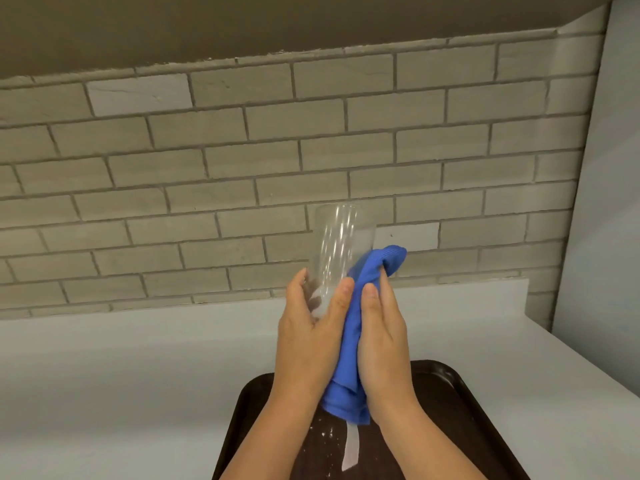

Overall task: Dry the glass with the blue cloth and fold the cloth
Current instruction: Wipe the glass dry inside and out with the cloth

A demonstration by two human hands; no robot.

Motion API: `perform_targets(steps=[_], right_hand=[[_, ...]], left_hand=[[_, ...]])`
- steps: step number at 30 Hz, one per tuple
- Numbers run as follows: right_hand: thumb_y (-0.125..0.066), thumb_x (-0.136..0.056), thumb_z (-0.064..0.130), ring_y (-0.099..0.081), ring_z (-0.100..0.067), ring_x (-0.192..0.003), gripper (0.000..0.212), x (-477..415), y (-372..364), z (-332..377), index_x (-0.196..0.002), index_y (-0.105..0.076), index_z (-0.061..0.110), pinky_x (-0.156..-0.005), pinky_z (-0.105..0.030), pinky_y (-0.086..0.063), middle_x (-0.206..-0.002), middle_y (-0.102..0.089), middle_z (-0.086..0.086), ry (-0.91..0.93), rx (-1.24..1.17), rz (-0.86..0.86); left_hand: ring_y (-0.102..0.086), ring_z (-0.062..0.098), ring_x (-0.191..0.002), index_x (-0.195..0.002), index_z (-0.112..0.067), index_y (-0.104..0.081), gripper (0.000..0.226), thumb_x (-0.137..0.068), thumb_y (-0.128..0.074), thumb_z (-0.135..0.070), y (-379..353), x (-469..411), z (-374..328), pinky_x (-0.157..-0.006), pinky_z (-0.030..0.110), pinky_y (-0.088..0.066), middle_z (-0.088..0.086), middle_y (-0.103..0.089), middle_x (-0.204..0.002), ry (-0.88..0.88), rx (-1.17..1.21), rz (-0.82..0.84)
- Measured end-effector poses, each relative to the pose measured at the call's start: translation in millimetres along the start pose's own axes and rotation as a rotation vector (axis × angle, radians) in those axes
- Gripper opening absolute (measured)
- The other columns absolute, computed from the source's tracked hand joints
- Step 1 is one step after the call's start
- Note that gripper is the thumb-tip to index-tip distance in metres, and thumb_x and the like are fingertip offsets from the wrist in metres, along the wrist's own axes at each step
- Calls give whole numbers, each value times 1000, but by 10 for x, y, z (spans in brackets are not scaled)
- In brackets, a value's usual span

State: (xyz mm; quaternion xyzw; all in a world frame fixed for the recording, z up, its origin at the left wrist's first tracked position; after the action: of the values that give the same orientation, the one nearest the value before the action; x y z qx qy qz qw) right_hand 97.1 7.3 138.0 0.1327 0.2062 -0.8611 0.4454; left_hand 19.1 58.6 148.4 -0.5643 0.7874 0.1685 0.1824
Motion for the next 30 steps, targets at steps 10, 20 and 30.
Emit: perform_targets(steps=[10, 20, 30], right_hand=[[-38, -93, 35, -8, 14, -137, 40, 83, -185, 274, -122, -22, 57, -115, -15, -16, -153, -9, 24, 296, 220, 146], [-36, -93, 37, -54, 1, -113, 35, -244, -128, 256, -127, -38, 48, -100, -24, -45, -130, -55, 9, 43, 55, 145], [-35, -86, 48, 2, 10, -139, 45, -23, -247, 389, -121, -11, 61, -111, -5, -10, -149, 4, 28, 403, 435, 171]], left_hand=[[-68, 24, -95, -106, -19, -70, 53, -60, -73, -45, 1, -62, 167, -94, 46, -47, 8, -72, -102, 350, 503, 289], [-70, 11, -63, -70, -23, -75, 54, -31, -80, -59, -59, -127, 110, -54, 25, -55, -4, -73, -71, 278, 684, 372], [-72, 19, -80, -91, -18, -76, 46, -58, -69, -49, -76, -96, 190, -67, 30, -58, 7, -76, -90, 410, 811, 451]])
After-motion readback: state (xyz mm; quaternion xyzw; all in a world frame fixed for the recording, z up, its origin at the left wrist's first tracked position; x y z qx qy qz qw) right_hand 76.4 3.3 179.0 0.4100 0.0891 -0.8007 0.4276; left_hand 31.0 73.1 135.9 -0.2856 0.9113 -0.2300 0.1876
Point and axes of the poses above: each hand's wrist, its own x-axis away from the middle knuckle, its own y-axis out of the back of the hand, z = x × y, the point moved 5 cm from there along -x, towards the middle knuckle
